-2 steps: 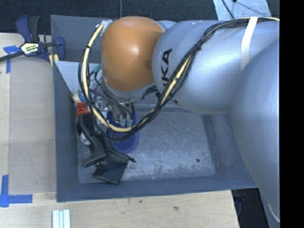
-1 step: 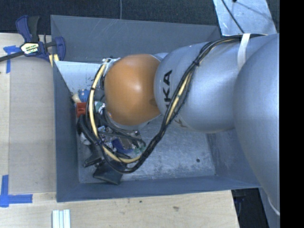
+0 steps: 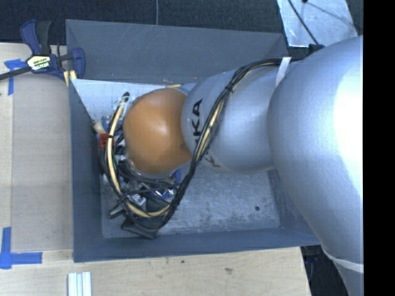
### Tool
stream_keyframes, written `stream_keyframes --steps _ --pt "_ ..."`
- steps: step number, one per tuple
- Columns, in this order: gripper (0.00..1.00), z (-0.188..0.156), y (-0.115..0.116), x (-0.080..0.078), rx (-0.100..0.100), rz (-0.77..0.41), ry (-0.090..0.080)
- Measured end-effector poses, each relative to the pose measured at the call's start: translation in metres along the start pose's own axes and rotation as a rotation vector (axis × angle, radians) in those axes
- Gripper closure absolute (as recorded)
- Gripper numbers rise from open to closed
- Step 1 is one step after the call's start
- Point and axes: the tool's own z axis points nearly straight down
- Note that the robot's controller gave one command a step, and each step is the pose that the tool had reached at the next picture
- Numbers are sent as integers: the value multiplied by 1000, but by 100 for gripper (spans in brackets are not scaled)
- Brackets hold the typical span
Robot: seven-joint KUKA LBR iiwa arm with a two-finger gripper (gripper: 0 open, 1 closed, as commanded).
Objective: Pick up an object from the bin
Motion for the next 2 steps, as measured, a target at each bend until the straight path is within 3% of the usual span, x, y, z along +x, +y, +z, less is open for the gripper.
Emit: stream_keyframes --steps 1,2 --pt "100 -84 -51 -8 9 0 -3" --pt "100 -38 -18 -5 -1 -315 9"
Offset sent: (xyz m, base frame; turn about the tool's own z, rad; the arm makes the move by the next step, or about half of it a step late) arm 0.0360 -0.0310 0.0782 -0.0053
